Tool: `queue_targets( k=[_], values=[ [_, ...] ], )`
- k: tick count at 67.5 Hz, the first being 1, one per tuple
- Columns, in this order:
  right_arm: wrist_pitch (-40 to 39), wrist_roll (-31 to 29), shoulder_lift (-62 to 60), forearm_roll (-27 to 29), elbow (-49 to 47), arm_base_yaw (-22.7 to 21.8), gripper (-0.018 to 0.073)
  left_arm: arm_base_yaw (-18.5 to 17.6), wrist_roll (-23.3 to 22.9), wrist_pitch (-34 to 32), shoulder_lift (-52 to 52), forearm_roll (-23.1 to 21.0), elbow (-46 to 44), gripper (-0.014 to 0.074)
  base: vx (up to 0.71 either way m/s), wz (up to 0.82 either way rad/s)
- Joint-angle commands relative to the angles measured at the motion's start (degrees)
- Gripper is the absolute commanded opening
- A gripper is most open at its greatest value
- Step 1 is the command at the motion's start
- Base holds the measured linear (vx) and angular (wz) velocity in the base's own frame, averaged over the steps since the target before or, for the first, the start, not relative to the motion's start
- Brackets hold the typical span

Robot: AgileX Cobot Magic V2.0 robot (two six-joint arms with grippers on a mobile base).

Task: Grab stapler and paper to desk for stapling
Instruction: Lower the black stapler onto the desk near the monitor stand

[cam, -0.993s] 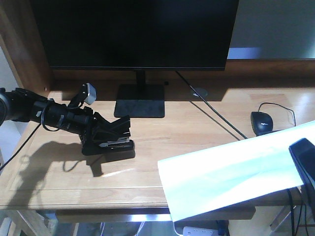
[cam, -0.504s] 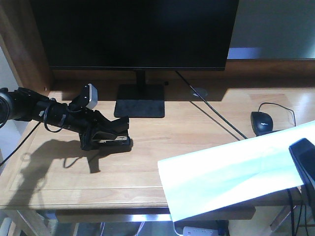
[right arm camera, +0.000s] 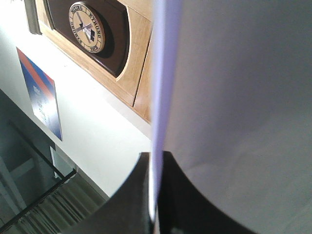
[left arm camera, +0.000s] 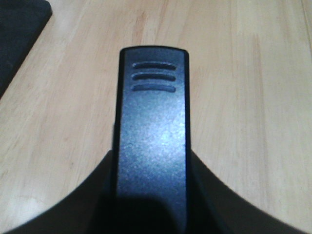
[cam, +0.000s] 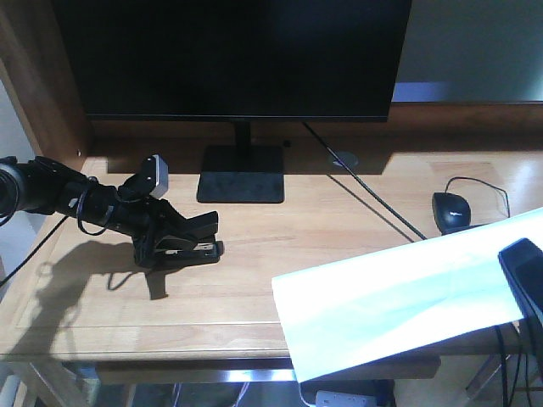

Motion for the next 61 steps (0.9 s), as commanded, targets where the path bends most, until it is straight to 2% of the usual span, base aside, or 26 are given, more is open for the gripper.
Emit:
queue_targets(
  k=[1, 19, 25, 32, 40, 47, 61],
  values=[
    [-10.3, -0.9, 0.0, 0.4, 1.6, -0.1, -0.0002, -0.1, -0.8, 2.7, -3.7, -3.8, -1.4, 0.0190, 0.00, 0.00],
    [-10.3, -0.9, 0.0, 0.4, 1.6, -0.1, -0.0002, -0.1, -1.9, 3.5, -3.7, -3.8, -1.4, 0.0436, 0.00, 0.00],
    [-10.3, -0.9, 0.0, 0.4, 1.6, -0.1, -0.0002, -0.1, -1.9, 4.8, -4.3, -3.8, -1.4, 0.0471, 0.00, 0.00],
    [-10.3, -0.9, 0.0, 0.4, 1.6, -0.1, -0.0002, -0.1, -1.9, 5.3, -6.0, -3.8, -1.4, 0.0472, 0.00, 0.00],
    [-10.3, -0.9, 0.0, 0.4, 1.6, -0.1, -0.0002, -0.1, -1.9, 5.5, -7.8, -3.6, -1.4, 0.0445, 0.00, 0.00],
    [-10.3, -0.9, 0.0, 0.4, 1.6, -0.1, -0.0002, -0.1, -1.9, 5.5, -9.1, -2.2, -1.4, 0.0372, 0.00, 0.00],
    [-10.3, -0.9, 0.0, 0.4, 1.6, -0.1, -0.0002, -0.1, -2.1, 5.6, -10.8, 1.9, -1.4, 0.0085, 0.00, 0.00]
  ],
)
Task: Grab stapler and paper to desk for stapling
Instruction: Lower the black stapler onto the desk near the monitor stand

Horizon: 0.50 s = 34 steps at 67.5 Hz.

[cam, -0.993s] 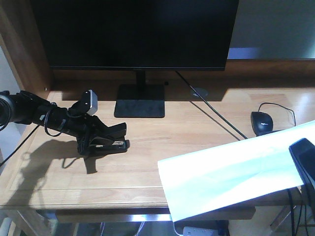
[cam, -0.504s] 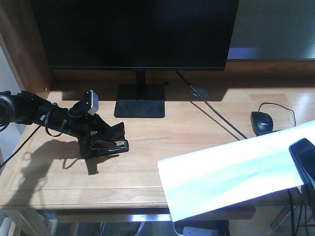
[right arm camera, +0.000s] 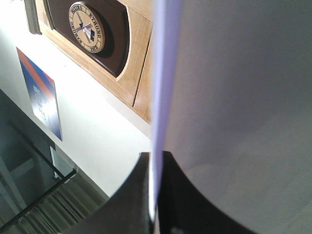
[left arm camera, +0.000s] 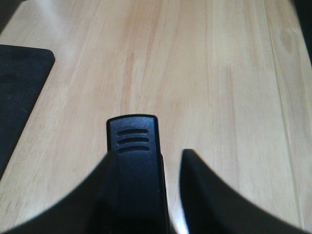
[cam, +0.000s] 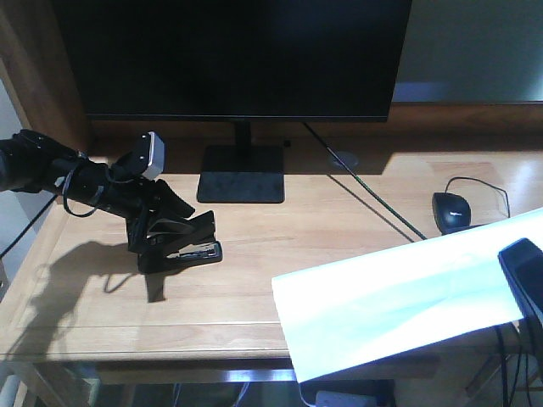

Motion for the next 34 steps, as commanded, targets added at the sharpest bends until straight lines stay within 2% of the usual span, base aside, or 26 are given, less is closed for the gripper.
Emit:
queue_targets(
  k=[1, 5, 12, 34],
  values=[
    [-10.3, -0.9, 0.0, 0.4, 1.6, -0.1, -0.0002, -0.1, -1.0, 2.0, -4.3, -1.1, -1.4, 0.0064, 0.00, 0.00],
    [-10.3, -0.9, 0.0, 0.4, 1.6, -0.1, -0.0002, -0.1, -2.4, 1.7, -4.3, -0.8, -1.4, -0.0011, 0.00, 0.00],
    [-10.3, -0.9, 0.0, 0.4, 1.6, -0.1, -0.0002, -0.1, -3.6, 0.4, -4.1, -1.0, -1.4, -0.0008, 0.00, 0.00],
    [-10.3, -0.9, 0.0, 0.4, 1.6, -0.1, -0.0002, -0.1, -3.5, -1.3, -3.9, -1.2, -1.4, -0.0008, 0.00, 0.00]
  ],
)
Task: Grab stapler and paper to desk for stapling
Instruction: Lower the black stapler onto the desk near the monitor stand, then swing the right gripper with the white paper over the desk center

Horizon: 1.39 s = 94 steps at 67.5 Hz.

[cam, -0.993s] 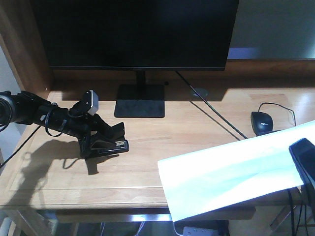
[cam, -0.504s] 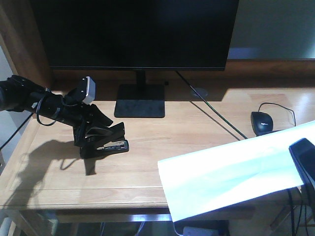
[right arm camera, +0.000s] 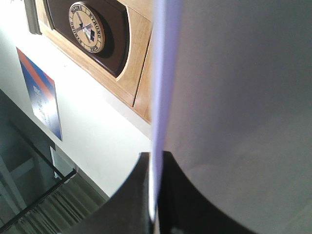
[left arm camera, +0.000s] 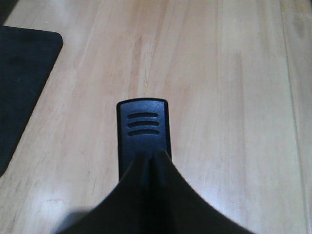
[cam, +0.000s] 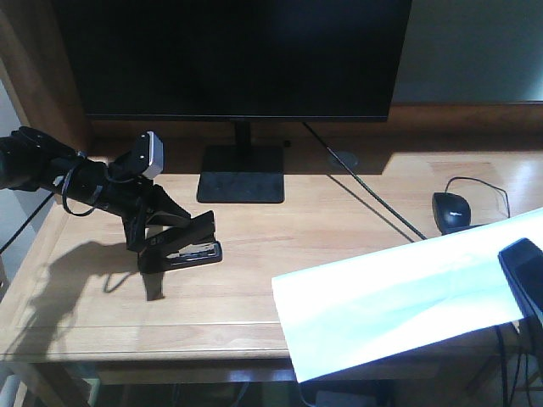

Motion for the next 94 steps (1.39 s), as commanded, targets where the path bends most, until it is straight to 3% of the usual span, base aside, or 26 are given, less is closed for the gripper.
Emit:
queue_targets(
  k=[1, 74, 82, 94],
  values=[
    [-10.3, -0.9, 0.0, 0.4, 1.6, -0.1, -0.0002, -0.1, -0.7, 0.9, -3.4, -3.3, -1.4, -0.0008, 0.00, 0.00],
    [-10.2, -0.5, 0.0, 1.1, 1.5, -0.1, -0.0002, -0.1, -0.8, 2.1, -3.4, -3.4, -1.4, -0.0006, 0.00, 0.00],
    [-10.2, -0.6, 0.0, -1.3, 1.5, -0.1, -0.0002, -0.1, -0.8, 2.1, -3.4, -3.4, -1.4, -0.0006, 0.00, 0.00],
    [-7.0, -0.7, 0.0, -10.2, 1.0, -0.1, -0.0002, -0.1, -0.8, 2.1, -3.4, -3.4, -1.4, -0.0006, 0.00, 0.00]
  ],
)
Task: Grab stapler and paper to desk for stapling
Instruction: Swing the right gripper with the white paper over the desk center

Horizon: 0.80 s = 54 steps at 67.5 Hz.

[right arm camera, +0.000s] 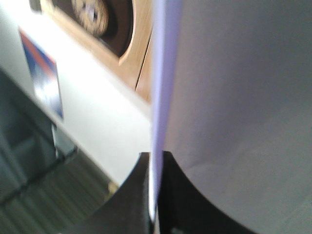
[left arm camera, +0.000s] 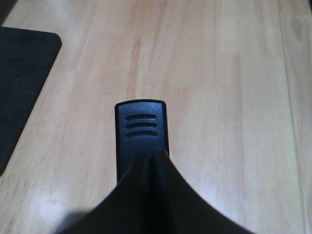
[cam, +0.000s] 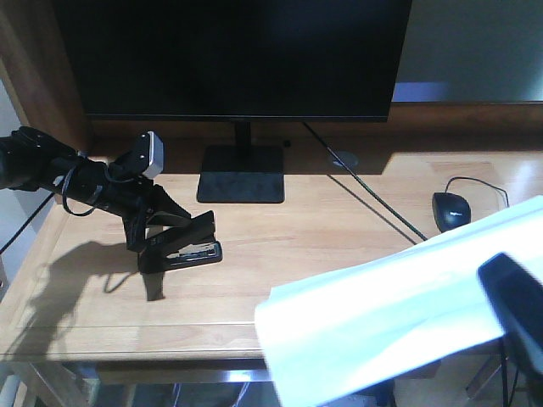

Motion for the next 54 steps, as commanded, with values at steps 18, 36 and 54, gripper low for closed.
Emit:
queue_targets(
  k=[18, 36, 54],
  values=[
    [2.6, 10.1, 0.0, -28.2, -6.9, -0.1, -0.0002, -0.1, -0.6, 1.9, -3.4, -3.4, -1.4, -0.0006, 0.00, 0.00],
    [11.5, 26.9, 1.0, -50.8, -18.0, -0.1, -0.0002, -0.1, -0.6, 1.9, -3.4, -3.4, -1.4, -0.0006, 0.00, 0.00],
    [12.6, 38.8, 10.8, -69.1, -28.1, -0.1, -0.0002, -0.1, -0.6, 1.9, -3.4, -3.4, -1.4, -0.0006, 0.00, 0.00]
  ],
)
